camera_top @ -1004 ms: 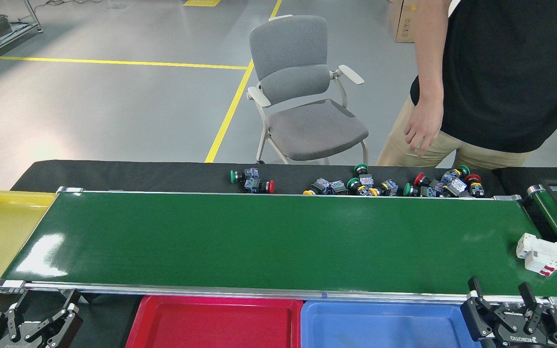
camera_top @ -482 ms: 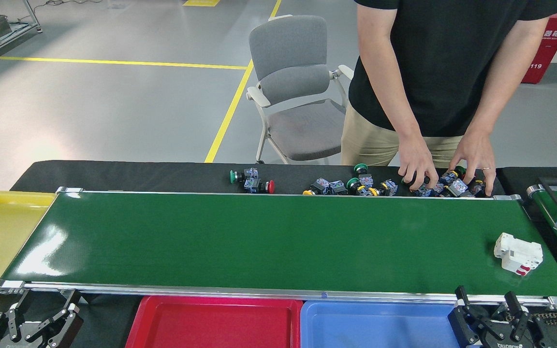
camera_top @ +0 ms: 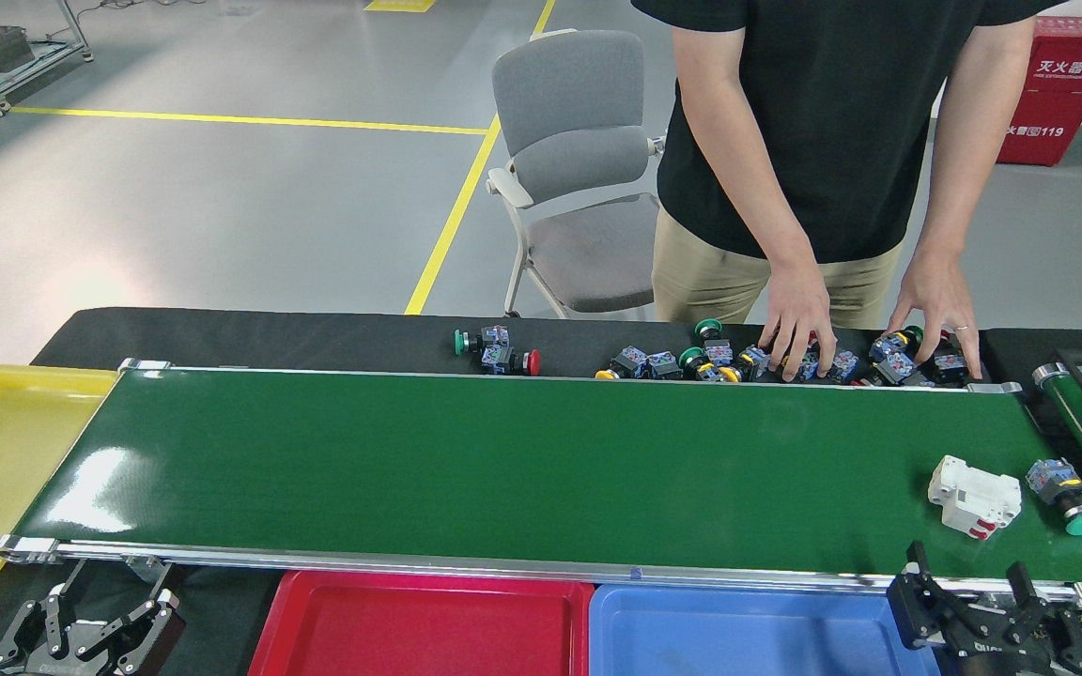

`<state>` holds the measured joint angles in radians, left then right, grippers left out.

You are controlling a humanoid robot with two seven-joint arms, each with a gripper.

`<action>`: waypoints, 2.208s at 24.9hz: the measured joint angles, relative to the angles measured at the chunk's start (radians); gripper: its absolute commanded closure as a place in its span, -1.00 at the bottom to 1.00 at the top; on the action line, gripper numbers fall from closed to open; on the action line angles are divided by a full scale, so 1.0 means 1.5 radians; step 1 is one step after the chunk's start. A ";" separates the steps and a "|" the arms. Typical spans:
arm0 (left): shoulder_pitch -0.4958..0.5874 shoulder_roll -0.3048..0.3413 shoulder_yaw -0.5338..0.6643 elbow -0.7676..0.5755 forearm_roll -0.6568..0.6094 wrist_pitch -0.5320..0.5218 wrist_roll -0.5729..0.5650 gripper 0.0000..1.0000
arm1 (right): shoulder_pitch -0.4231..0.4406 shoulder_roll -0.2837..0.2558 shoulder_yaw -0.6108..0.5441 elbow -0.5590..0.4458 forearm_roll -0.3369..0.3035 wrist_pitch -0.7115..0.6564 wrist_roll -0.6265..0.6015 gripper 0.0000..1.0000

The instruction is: Pick switch part from conveyor to tray

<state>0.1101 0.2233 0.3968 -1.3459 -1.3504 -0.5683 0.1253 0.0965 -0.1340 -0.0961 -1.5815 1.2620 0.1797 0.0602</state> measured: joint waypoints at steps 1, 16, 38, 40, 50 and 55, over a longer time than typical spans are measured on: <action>0.000 0.000 0.000 0.000 0.000 0.000 0.000 -1.00 | -0.018 0.000 0.011 0.019 0.003 0.010 0.001 -0.98; -0.001 0.000 -0.001 0.000 0.000 0.000 0.000 -1.00 | -0.118 0.000 0.047 0.141 0.005 0.054 0.004 -0.91; -0.003 0.000 -0.012 0.001 0.000 0.000 0.000 -1.00 | 0.073 -0.061 0.033 -0.093 -0.108 -0.367 0.035 0.43; -0.003 0.000 -0.012 0.001 0.000 0.000 0.000 -1.00 | 0.109 -0.062 -0.011 -0.107 -0.113 -0.472 0.038 0.43; -0.003 0.000 -0.012 0.001 0.000 0.000 0.000 -1.00 | 0.233 -0.051 -0.145 -0.107 -0.110 -0.633 0.041 0.23; -0.003 0.000 -0.013 0.001 0.000 0.000 0.000 -1.00 | 0.220 -0.019 -0.147 -0.108 -0.114 -0.633 0.041 -0.64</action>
<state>0.1049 0.2238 0.3780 -1.3448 -1.3507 -0.5689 0.1253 0.4261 -0.1619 -0.3161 -1.7438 1.0905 -0.7693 0.1216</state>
